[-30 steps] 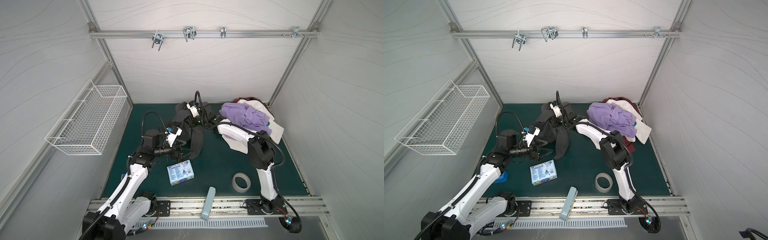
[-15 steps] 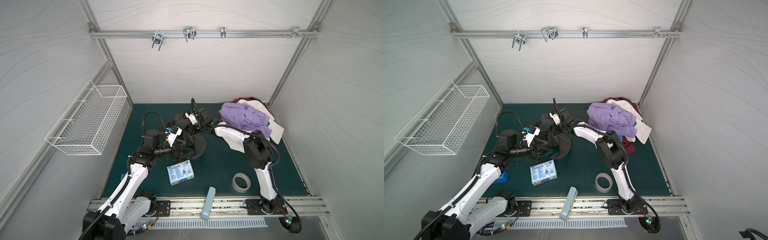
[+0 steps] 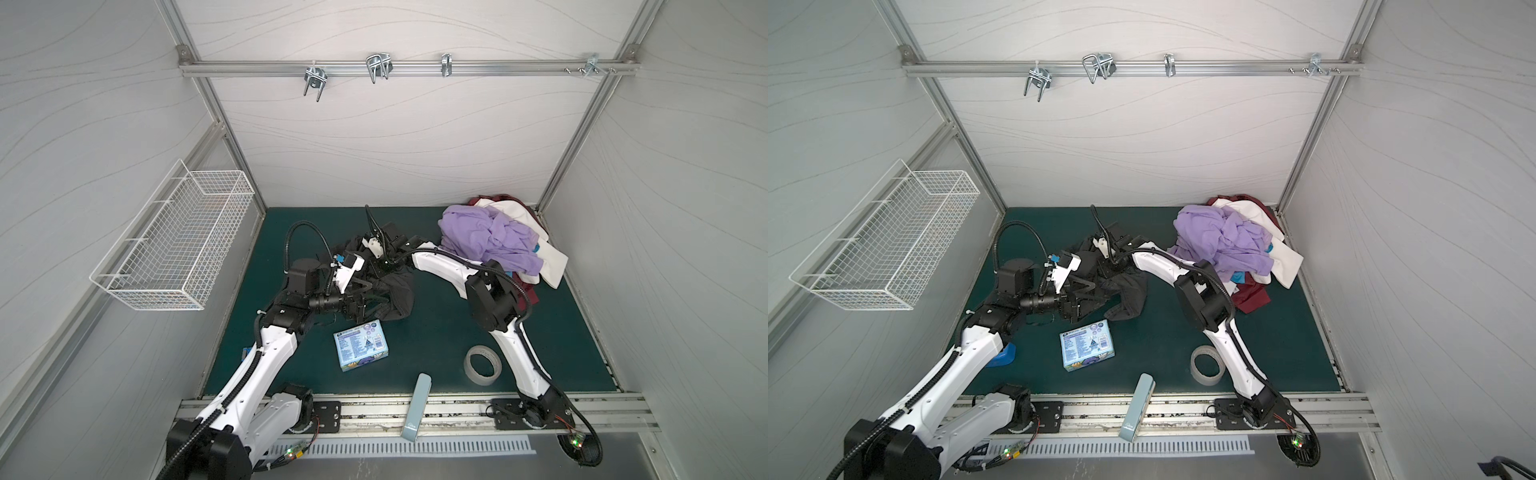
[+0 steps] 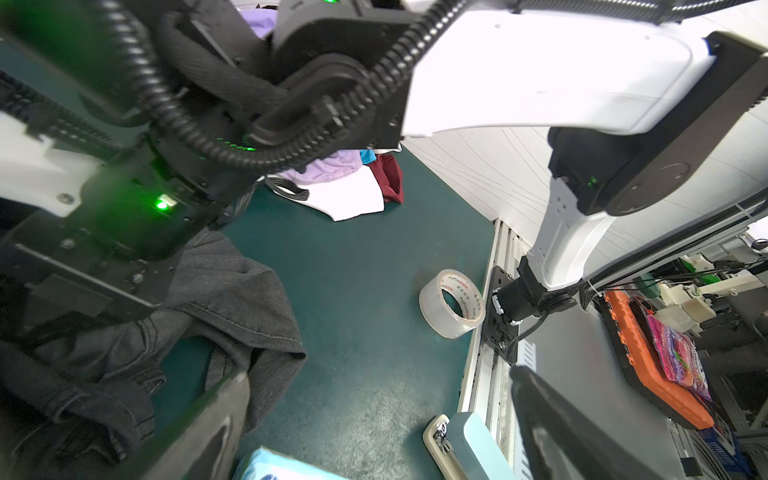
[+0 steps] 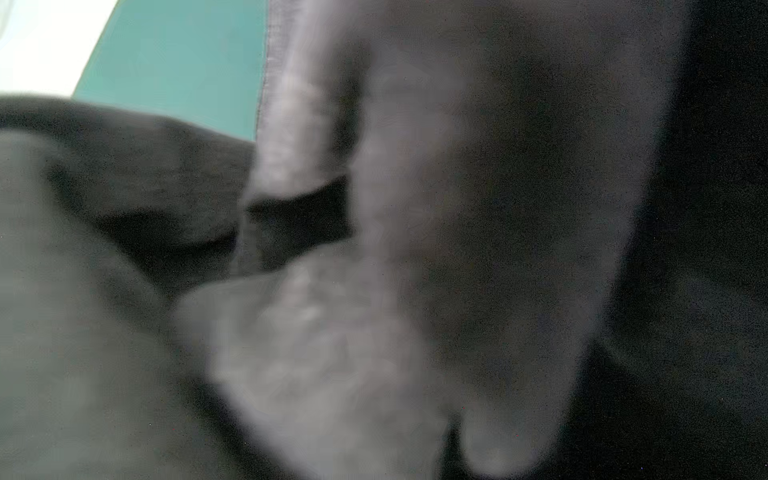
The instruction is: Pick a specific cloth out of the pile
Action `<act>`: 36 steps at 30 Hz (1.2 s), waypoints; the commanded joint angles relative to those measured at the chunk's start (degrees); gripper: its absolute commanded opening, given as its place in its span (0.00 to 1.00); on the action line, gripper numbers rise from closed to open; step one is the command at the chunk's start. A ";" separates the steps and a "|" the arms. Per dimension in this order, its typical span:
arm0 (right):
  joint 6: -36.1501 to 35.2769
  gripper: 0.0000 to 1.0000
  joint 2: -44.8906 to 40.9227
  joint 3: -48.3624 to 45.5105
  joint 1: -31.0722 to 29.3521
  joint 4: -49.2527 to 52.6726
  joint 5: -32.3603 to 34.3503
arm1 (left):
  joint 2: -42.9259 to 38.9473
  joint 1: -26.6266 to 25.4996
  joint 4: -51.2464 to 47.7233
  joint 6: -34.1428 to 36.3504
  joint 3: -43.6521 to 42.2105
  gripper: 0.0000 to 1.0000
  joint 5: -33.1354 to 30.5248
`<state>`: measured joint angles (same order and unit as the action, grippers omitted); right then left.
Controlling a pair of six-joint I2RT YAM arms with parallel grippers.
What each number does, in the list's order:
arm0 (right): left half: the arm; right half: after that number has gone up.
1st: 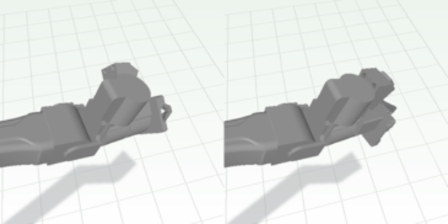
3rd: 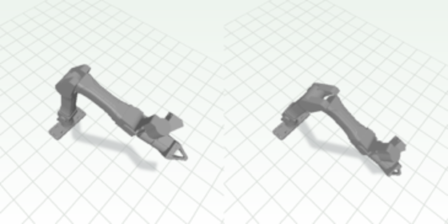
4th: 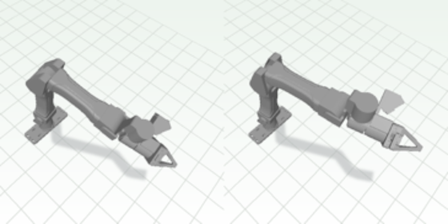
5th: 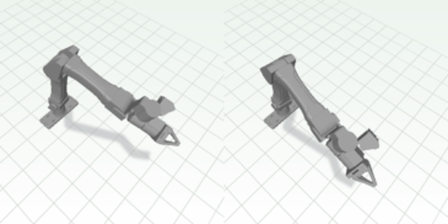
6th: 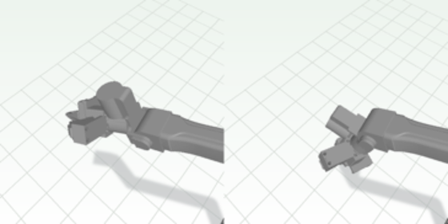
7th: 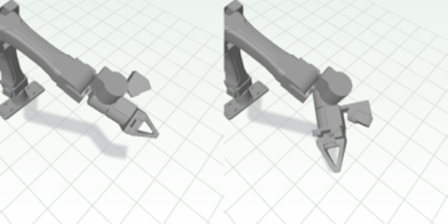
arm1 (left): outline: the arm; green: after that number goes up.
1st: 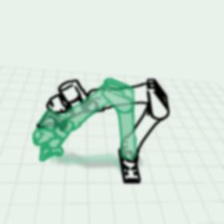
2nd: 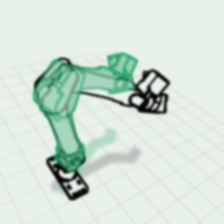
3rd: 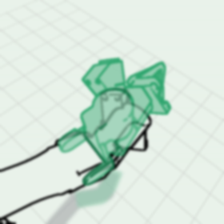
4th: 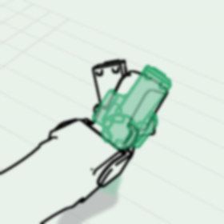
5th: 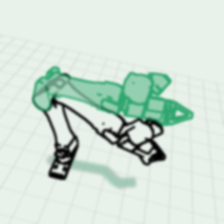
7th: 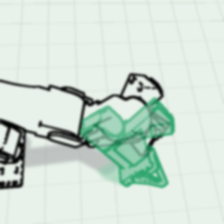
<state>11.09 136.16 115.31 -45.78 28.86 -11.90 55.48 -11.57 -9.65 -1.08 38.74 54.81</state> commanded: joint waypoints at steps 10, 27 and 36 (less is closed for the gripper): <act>7.17 0.45 13.60 15.11 -0.12 6.88 -3.71 | 0.81 -0.27 0.41 0.81 0.55 0.99 -0.83; 21.26 0.50 22.75 23.67 -1.56 -18.57 -17.80 | 0.86 -0.13 0.66 0.81 0.55 0.99 -1.45; 27.21 0.56 27.27 28.20 -2.68 -28.29 -20.09 | 1.05 -0.12 0.69 0.74 0.46 0.99 -1.72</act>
<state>35.18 160.20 142.12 -46.94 3.88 -30.09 56.38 -11.57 -9.63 -1.08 38.74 53.28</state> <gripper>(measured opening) 0.556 0.989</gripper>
